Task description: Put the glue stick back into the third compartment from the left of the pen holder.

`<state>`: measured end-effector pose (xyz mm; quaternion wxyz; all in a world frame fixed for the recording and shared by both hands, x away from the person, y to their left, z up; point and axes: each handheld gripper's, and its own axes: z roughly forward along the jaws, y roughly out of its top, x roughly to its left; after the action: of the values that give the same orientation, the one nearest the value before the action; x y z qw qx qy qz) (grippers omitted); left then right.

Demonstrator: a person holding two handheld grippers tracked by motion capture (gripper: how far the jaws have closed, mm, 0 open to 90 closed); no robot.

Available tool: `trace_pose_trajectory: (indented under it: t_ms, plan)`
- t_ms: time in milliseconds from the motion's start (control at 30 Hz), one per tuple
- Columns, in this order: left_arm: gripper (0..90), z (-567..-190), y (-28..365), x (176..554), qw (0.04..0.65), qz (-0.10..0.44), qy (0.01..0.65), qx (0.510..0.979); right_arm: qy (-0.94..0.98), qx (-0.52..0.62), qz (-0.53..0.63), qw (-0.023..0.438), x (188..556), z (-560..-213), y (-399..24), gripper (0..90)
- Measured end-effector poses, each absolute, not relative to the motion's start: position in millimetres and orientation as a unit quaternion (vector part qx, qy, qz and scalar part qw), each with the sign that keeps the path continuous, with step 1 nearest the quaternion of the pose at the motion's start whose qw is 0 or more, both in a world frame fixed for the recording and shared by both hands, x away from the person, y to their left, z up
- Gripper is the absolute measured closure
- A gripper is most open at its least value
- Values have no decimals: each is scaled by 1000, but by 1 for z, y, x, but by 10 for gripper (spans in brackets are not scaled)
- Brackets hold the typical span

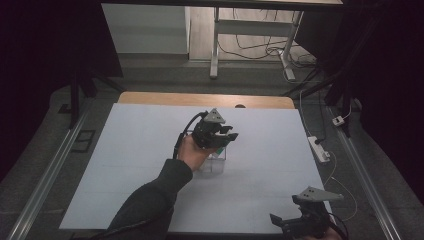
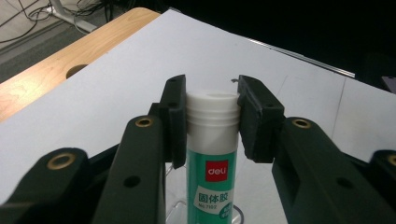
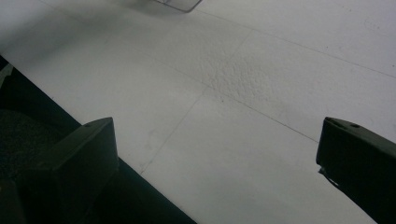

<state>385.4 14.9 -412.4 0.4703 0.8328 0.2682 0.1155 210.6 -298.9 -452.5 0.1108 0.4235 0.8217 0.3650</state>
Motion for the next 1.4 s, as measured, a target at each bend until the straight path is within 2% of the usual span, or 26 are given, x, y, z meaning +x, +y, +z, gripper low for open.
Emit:
trace_pose_trajectory:
  t_ms: [433,867,1400]
  plan:
    - [645,-428,10,387,455,123,255,844,822,423,365,110,211,-453,-299,0]
    - [623,-432,15,385,439,120,276,846,822,423,365,109,211,-453,-299,0]
    - [432,-426,20,378,445,112,272,846,823,423,364,111,211,-453,-299,0]
